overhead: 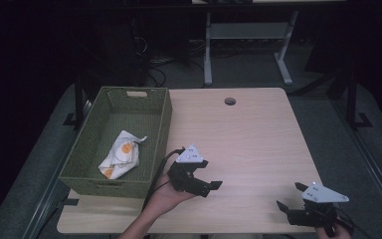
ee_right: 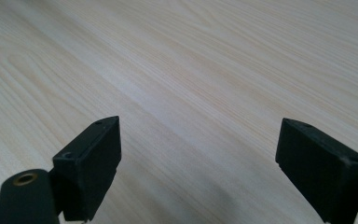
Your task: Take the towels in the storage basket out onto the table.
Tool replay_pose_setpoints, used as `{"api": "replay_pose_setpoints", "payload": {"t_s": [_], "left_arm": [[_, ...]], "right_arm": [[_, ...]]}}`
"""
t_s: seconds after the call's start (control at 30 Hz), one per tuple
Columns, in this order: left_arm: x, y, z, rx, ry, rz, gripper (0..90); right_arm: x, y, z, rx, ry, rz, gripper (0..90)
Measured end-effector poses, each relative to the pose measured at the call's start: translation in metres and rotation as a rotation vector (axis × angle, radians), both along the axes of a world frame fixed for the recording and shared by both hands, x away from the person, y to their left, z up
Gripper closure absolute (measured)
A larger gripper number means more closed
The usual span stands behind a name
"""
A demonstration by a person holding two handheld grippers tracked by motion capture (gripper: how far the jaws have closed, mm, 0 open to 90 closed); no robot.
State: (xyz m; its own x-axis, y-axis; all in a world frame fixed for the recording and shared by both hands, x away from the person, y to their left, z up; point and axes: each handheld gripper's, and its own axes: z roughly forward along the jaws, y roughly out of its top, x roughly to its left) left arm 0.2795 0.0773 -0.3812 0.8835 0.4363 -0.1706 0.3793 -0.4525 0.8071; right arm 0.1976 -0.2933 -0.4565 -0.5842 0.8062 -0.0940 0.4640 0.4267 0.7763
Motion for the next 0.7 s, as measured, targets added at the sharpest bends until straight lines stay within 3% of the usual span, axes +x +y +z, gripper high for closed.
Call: {"api": "replay_pose_setpoints", "payload": {"t_s": [0.1,0.23,0.5,0.7], "left_arm": [[0.001,0.004,0.011,-0.017,0.006,-0.018,19.0],[0.005,0.010,0.023,-0.009,0.004,-0.040,19.0],[0.020,0.025,0.039,-0.019,0.077,-0.109,18.9],[0.032,0.040,0.049,-0.034,0.120,-0.107,19.0]], "right_arm": [[0.000,0.001,0.001,-0.001,-0.001,0.000,13.9],[0.000,0.002,0.000,-0.003,-0.001,0.007,13.9],[0.000,0.001,0.001,-0.003,0.001,0.006,13.9],[0.000,0.001,0.001,0.000,-0.004,0.011,13.9]]}}
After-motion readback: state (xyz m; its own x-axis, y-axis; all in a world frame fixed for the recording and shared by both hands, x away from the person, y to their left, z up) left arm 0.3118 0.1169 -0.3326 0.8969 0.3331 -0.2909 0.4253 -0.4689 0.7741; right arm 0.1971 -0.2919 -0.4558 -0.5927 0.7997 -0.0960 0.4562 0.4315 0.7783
